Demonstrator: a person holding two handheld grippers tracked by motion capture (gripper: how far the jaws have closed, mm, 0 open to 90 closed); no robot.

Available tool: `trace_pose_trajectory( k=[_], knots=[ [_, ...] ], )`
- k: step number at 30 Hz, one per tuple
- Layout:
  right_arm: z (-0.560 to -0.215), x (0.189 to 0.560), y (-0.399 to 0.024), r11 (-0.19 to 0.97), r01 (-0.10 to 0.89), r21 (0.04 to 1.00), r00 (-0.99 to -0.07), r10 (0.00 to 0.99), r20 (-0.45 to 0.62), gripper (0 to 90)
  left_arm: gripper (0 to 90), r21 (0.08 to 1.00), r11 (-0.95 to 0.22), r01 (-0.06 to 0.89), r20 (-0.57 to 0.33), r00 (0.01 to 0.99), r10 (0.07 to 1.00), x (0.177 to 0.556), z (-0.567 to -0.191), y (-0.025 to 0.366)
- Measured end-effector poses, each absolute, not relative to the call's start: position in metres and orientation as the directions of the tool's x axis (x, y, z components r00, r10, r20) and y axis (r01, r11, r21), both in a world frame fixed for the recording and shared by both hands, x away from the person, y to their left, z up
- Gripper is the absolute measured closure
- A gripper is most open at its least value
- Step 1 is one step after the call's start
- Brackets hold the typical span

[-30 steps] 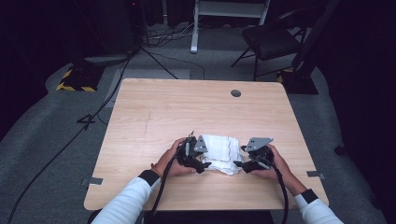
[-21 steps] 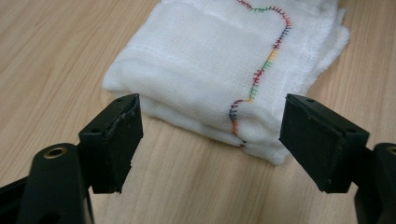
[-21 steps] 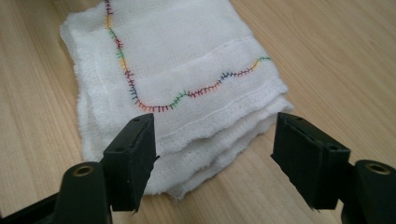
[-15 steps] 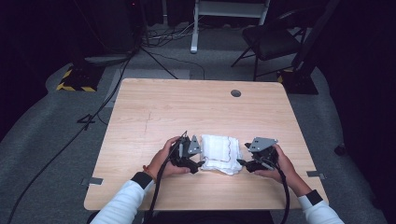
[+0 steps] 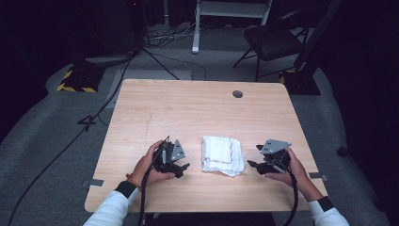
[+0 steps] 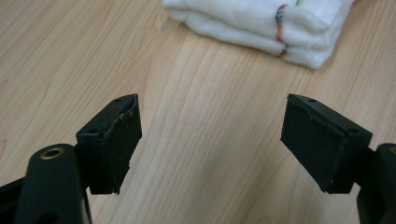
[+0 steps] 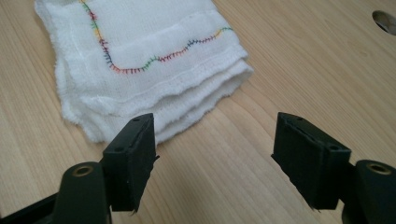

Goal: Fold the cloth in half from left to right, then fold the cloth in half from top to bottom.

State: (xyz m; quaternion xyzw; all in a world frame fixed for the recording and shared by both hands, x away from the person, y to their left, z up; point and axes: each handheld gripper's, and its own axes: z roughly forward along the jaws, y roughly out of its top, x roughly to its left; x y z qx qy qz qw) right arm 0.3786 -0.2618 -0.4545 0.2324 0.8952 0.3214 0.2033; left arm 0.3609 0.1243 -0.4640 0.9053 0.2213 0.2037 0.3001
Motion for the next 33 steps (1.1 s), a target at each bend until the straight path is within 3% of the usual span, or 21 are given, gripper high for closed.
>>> trace_pose_trajectory(
  k=[17, 33],
  knots=[
    [-0.463, 0.371, -0.307, 0.639, 0.377, 0.671, -0.744, 0.640, -0.191, 30.1, 20.6, 0.633, -0.685, 0.361, 0.232, 0.756, 0.613, 0.342, -0.473, 0.181],
    [-0.476, 0.353, -0.363, 0.534, 0.477, 0.699, -0.651, 0.748, -0.128, 29.8, 19.5, 0.636, -0.628, 0.448, 0.171, 0.713, 0.681, 0.330, -0.488, 0.220]
  ],
)
